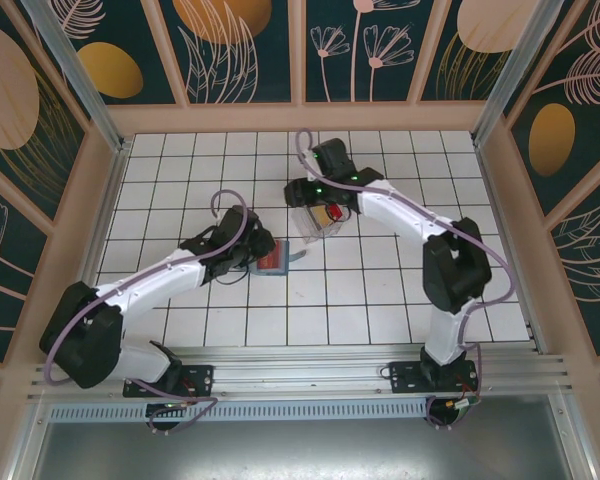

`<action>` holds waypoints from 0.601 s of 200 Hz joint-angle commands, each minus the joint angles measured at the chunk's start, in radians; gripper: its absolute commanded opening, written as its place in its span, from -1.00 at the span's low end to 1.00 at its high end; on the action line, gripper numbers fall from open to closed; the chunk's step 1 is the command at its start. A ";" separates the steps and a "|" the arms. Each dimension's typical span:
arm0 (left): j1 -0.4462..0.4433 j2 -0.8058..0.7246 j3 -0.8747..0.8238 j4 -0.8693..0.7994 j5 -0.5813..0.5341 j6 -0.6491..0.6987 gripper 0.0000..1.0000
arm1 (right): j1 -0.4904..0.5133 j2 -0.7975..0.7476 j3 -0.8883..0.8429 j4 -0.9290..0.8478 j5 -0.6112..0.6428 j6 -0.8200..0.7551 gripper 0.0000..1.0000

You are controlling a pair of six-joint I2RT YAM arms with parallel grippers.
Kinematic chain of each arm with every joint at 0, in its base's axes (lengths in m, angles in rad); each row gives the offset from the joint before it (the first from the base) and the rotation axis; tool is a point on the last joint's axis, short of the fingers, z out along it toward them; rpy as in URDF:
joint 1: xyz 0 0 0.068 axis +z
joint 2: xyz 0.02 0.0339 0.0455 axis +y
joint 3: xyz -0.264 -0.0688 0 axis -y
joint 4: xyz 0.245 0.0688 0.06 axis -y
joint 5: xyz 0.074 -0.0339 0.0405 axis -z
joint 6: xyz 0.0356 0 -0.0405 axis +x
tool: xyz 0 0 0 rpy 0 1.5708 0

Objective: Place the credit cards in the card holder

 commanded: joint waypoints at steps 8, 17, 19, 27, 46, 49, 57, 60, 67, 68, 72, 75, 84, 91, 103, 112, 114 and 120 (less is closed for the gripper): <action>0.013 0.114 0.138 0.029 0.004 0.064 -0.15 | -0.075 -0.074 -0.109 0.024 0.127 -0.018 0.12; 0.015 0.161 0.190 0.030 0.015 0.087 -0.14 | -0.100 -0.082 -0.131 0.017 0.132 -0.024 0.12; 0.016 0.171 0.201 0.030 0.017 0.090 -0.14 | -0.106 -0.084 -0.134 0.015 0.133 -0.025 0.13; 0.019 0.213 0.243 0.030 0.031 0.100 -0.13 | -0.126 -0.091 -0.153 0.013 0.131 -0.026 0.13; 0.031 0.297 0.324 0.042 0.065 0.118 -0.14 | -0.164 -0.107 -0.196 0.024 0.117 -0.026 0.14; 0.030 0.314 0.336 0.043 0.071 0.121 -0.14 | -0.167 -0.108 -0.200 0.025 0.116 -0.025 0.14; 0.033 0.358 0.361 0.049 0.082 0.129 -0.14 | -0.175 -0.108 -0.210 0.026 0.117 -0.029 0.15; 0.036 0.369 0.370 0.051 0.082 0.131 -0.13 | -0.177 -0.108 -0.212 0.026 0.117 -0.030 0.15; 0.039 0.393 0.386 0.054 0.087 0.131 -0.14 | -0.180 -0.106 -0.216 0.025 0.117 -0.032 0.15; 0.040 0.397 0.387 0.055 0.088 0.131 -0.14 | -0.180 -0.105 -0.216 0.025 0.117 -0.032 0.15; 0.042 0.412 0.395 0.060 0.095 0.131 -0.13 | -0.182 -0.103 -0.220 0.026 0.116 -0.033 0.15; 0.042 0.421 0.400 0.065 0.100 0.131 -0.13 | -0.183 -0.100 -0.219 0.026 0.115 -0.033 0.15; 0.047 0.449 0.414 0.080 0.114 0.127 -0.13 | -0.184 -0.095 -0.223 0.028 0.113 -0.034 0.15; 0.048 0.469 0.424 0.094 0.125 0.123 -0.13 | -0.186 -0.088 -0.225 0.031 0.111 -0.034 0.16; 0.051 0.501 0.443 0.111 0.135 0.120 -0.13 | -0.187 -0.076 -0.226 0.037 0.106 -0.034 0.15; 0.052 0.523 0.461 0.113 0.138 0.123 -0.13 | -0.188 -0.065 -0.220 0.041 0.099 -0.035 0.15; 0.053 0.528 0.465 0.113 0.137 0.124 -0.13 | -0.188 -0.063 -0.220 0.042 0.097 -0.035 0.16; 0.053 0.539 0.475 0.114 0.137 0.127 -0.15 | -0.188 -0.053 -0.215 0.042 0.093 -0.037 0.16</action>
